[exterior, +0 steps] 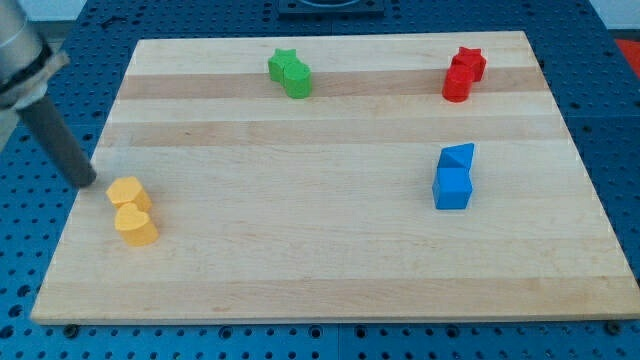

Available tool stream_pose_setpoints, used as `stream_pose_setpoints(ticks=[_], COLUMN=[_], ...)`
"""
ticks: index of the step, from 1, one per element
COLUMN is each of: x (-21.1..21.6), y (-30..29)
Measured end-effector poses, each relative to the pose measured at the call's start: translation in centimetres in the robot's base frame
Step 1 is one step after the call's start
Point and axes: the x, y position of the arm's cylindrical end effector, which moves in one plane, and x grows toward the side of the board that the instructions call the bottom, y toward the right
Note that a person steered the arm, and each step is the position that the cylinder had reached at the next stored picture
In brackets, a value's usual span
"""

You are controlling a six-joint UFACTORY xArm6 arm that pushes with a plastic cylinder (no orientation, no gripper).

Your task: Move the yellow hexagon slightly right

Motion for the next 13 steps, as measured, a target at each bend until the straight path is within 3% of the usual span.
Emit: stream_pose_setpoints(ticks=[2,3,7,9,13], x=[2.3,2.1,-0.6,-0.6,-0.7], y=[1.0,4.3,8.1,14.7,14.6])
